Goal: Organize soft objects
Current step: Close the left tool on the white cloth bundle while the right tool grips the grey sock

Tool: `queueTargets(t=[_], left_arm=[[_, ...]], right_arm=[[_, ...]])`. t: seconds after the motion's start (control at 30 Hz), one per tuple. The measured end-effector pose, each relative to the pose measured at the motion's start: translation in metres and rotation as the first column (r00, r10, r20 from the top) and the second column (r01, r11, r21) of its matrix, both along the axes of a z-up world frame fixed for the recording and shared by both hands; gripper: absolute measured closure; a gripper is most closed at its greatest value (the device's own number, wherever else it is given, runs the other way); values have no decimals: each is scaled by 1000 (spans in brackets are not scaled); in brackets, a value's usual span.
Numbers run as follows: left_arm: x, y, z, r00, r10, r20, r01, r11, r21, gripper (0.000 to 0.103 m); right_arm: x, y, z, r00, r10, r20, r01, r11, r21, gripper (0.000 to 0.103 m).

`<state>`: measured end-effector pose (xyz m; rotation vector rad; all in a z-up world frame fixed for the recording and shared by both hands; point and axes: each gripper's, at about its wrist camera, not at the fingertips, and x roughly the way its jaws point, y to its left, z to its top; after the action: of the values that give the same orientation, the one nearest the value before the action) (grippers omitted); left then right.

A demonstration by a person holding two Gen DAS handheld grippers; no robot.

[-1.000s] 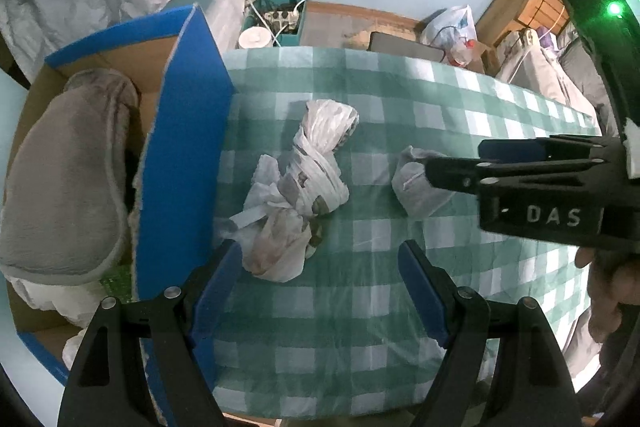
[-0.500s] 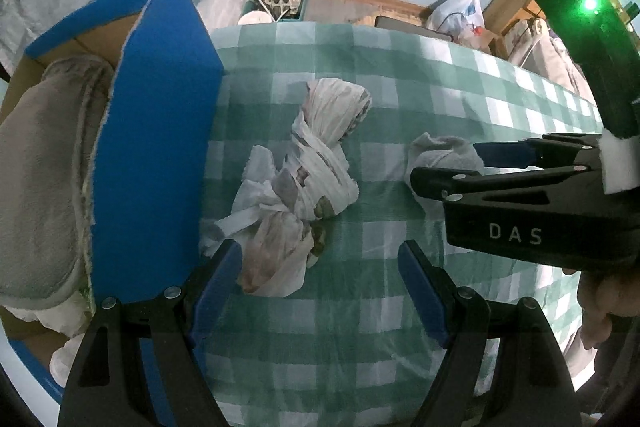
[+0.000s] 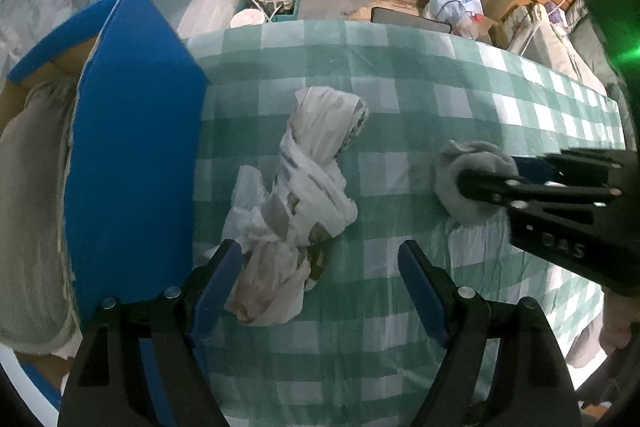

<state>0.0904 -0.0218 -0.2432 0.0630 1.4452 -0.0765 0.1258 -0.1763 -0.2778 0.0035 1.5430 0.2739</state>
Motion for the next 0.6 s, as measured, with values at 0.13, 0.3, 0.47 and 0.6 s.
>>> queueTargets(t=[0.13, 0.3, 0.47, 0.6], left_arm=[[10, -2, -5, 1000, -10, 12, 10, 1000, 20, 16], [20, -5, -18, 1000, -19, 4, 18, 998, 59, 16], [22, -8, -34, 999, -30, -29, 32, 995, 96, 16], [23, -7, -42, 999, -30, -44, 34, 995, 96, 15]], right_arm=[[-6, -17, 5, 999, -42, 10, 42, 999, 18, 74], [-15, -33, 8, 995, -98, 8, 98, 995, 30, 74], [-23, -41, 15, 992, -128, 15, 128, 991, 33, 74], [-27, -45, 17, 991, -136, 20, 135, 990, 30, 74]])
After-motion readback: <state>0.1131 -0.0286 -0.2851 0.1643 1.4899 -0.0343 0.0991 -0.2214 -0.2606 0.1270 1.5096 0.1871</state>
